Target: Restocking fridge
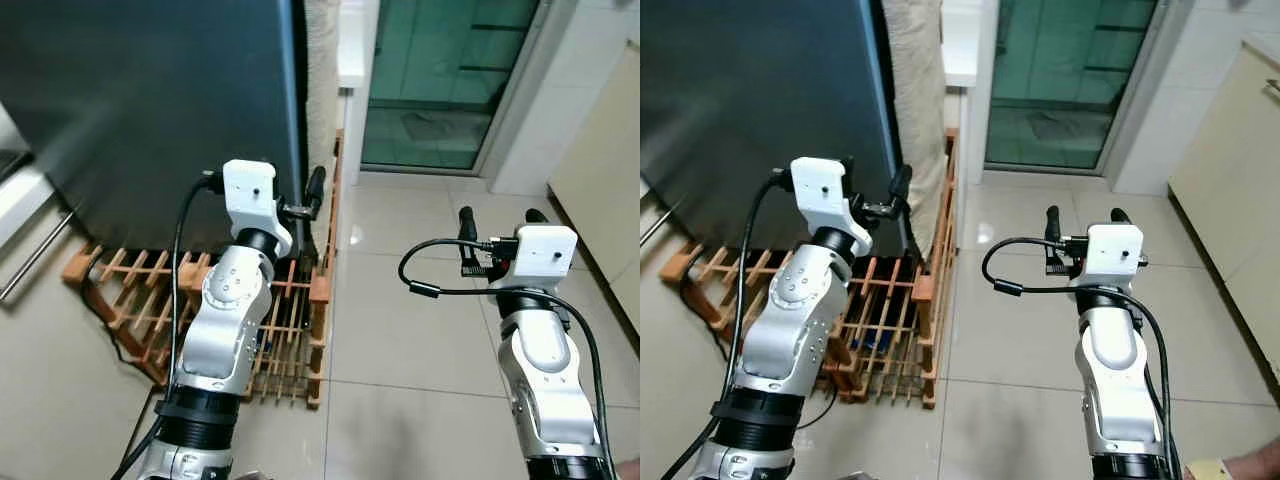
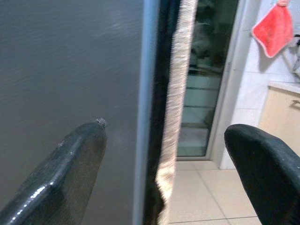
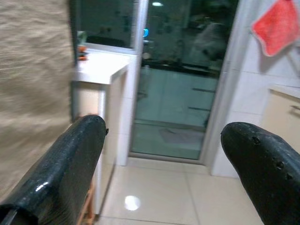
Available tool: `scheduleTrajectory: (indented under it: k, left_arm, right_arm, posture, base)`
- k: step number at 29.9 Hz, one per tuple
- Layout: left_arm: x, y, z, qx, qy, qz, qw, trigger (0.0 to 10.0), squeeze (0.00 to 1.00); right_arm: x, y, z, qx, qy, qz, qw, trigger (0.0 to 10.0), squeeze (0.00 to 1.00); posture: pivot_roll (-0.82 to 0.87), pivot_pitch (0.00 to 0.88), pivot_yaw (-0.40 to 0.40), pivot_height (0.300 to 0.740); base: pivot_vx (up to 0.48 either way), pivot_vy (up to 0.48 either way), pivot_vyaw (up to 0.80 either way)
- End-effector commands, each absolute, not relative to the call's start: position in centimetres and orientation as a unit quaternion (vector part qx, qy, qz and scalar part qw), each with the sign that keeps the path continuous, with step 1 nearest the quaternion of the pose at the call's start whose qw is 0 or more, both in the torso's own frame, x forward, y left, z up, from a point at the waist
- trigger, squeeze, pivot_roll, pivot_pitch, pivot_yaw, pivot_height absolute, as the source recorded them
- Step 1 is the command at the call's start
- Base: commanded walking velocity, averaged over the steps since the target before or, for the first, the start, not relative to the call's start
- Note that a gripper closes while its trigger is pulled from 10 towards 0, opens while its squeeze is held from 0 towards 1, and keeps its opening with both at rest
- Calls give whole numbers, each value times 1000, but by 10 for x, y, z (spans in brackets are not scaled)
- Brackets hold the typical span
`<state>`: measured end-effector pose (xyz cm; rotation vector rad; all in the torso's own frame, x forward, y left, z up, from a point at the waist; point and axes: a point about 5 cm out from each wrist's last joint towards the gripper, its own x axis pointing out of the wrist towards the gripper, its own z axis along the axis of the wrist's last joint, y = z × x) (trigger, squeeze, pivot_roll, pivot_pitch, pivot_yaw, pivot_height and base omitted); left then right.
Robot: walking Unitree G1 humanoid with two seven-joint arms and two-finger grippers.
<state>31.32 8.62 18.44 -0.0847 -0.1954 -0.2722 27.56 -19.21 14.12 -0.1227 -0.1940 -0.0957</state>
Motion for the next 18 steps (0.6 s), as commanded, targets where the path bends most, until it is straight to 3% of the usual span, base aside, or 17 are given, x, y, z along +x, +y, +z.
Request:
scheduleTrajectory:
  k: [1,7,18]
  left_arm:
    - [314,84,183,-33,-89,-141,985,10000,0]
    - [315,84,183,-43,-90,-139,985,10000,0]
    - [316,84,184,-55,-88,-131,986,10000,0]
  right_arm:
    - [277,-192,144,-67,-101,-49,991,10000,0]
    - [277,-193,144,-62,-101,-55,991,10000,0]
    - [277,-193,144,-63,-101,-52,992,10000,0]
  posture:
    - [-126,28,22,740]
    - [-129,30,25,740]
    - [-127,33,22,740]
  base:
    - [0,-439,775]
    - [174,-408,0]
    - [0,0,0]
